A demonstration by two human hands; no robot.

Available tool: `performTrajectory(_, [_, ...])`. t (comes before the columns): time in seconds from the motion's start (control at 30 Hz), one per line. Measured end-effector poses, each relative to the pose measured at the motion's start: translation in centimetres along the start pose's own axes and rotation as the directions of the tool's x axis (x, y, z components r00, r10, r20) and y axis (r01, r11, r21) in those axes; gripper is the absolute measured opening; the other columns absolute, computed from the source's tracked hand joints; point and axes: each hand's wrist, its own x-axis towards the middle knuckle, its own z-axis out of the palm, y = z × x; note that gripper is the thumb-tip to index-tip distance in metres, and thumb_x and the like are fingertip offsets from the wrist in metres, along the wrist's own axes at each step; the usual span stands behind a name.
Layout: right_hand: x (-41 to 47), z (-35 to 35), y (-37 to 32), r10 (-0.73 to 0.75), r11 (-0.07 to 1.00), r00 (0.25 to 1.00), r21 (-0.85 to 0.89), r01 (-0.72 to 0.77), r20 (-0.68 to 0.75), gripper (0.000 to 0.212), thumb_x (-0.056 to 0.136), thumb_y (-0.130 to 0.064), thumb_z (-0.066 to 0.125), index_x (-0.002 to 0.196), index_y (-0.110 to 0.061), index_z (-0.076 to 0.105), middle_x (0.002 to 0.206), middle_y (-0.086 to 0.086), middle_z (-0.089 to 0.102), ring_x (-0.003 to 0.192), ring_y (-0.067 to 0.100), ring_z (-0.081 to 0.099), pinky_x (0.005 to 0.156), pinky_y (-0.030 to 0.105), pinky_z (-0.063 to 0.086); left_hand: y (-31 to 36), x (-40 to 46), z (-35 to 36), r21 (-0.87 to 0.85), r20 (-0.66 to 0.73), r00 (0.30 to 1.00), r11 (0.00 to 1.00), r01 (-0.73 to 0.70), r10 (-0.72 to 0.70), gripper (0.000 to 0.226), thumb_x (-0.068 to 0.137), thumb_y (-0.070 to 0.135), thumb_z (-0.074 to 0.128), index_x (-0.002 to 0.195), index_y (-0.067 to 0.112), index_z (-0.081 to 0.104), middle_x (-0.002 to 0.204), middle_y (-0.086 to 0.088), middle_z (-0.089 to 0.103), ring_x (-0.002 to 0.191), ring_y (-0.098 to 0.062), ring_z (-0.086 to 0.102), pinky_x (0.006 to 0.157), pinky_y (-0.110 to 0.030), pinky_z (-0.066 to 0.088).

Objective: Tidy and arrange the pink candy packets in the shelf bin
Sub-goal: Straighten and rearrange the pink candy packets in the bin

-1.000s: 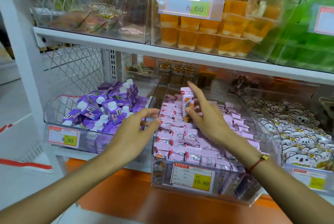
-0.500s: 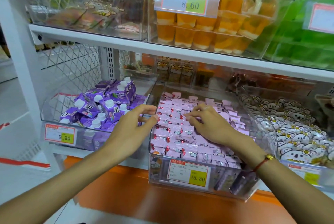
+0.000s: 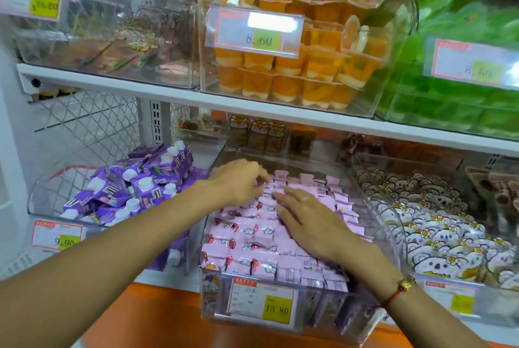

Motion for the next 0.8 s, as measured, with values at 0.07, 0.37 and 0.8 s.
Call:
performTrajectory(0.07, [-0.1,0.3,0.2,0.014,1.000,0.999,-0.006,-0.014,0.051,0.048,0.101,-0.045,0.024,0.146,-0.030,0.030,0.158,-0.002,0.019,0.144,0.015,0.016,0.114,0.028,0.014,-0.1,1.0,0.2,0.044,0.087,0.996,0.999,-0.003,-0.001,0.030,0.091,0.030,0.060,0.120,0.024,0.064,0.121,0.004,0.064,0.108,-0.016,0.058,0.085,-0.031,0.046])
performTrajectory(0.37, [0.1,-0.5,0.2,0.016,0.990,0.997,0.137,-0.027,0.081,0.047,0.098,-0.052,0.027,0.144,-0.042,0.028,0.144,-0.004,0.040,0.132,0.019,0.035,0.095,0.030,0.033,-0.1,2.2,0.1,0.036,0.060,0.997,0.999,0.040,-0.042,0.010,0.082,0.032,0.072,0.092,0.030,0.075,0.088,0.013,0.069,0.081,-0.007,0.057,0.069,-0.025,0.043])
performTrajectory(0.8, [-1.2,-0.8,0.5,0.010,0.999,0.995,0.034,-0.013,0.096,0.052,0.095,-0.058,0.026,0.143,-0.039,0.033,0.155,-0.006,0.027,0.141,0.016,0.023,0.110,0.034,0.023,-0.6,2.5,0.1,0.064,0.155,0.988,0.998,0.000,-0.010,0.022,0.084,0.039,0.068,0.105,0.032,0.070,0.103,0.012,0.063,0.097,-0.013,0.058,0.071,-0.027,0.040])
